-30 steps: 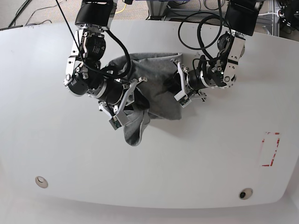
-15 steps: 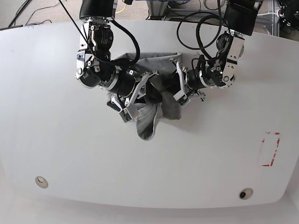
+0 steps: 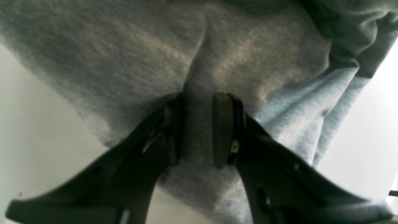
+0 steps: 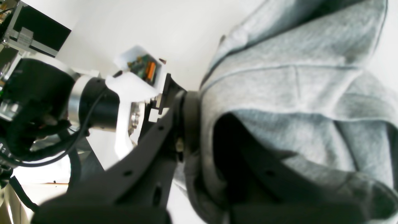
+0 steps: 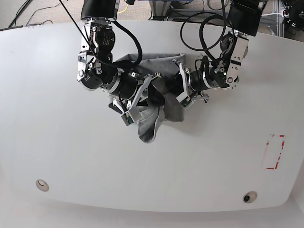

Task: Layout the t-shirt on the table in an organized manner, then fold the t-shirt properly
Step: 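Grasp the bundle end with the right gripper and lift it toward the left gripper, then fold the lifted end over onto the bundle with the right gripper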

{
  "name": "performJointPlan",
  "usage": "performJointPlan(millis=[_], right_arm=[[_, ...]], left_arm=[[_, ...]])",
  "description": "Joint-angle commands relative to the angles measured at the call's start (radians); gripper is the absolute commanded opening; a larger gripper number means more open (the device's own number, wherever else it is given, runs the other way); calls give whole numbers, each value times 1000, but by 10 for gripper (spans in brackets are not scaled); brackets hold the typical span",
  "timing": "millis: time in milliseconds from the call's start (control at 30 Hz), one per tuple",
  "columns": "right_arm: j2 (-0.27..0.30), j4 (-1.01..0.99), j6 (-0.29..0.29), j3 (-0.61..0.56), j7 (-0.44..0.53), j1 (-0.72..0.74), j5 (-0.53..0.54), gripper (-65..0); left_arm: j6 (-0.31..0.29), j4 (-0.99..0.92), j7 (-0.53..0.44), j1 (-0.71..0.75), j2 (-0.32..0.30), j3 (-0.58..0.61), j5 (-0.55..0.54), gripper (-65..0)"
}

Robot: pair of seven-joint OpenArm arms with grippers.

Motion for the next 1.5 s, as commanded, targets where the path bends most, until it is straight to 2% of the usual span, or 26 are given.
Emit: performJointPlan(millis=[0,200,300,467,600,733,900,1100,1300,1467], right_arm=[[-8,18,8,-4,28,19,29,-648],[-8,18,8,-4,28,19,29,-644],[-8,18,8,-4,28,19,29,-588],[-8,18,8,-10,27,19,29,-361],[4,18,6,-79,25,25,26,-171],[33,30,6,-148,25,27,-1,-65],[59,76,8,-146,22,34,-8,-51],[151,113,12,-146,28,53,-9,-51],[270,108,14,-146,33,93,-12,-51],[337,105,15,-146,76,96,-12,-51]], left_arm=[[1,11,-4,-11,-1,-3,-3,-510],[1,11,-4,-11,21,-4,-3,-510],[0,11,-4,-11,24,-6,-3,-510],[0,11,-4,-11,25,-6,-3,-510],[0,11,-4,-11,27,-6,-3,-510],[0,11,-4,-11,27,-6,-3,-510],[0,11,-6,-11,27,-6,-5,-510],[0,11,-6,-11,27,-6,-5,-510],[0,11,-6,-11,27,-6,-5,-510],[0,11,-7,-11,27,-6,-5,-510]])
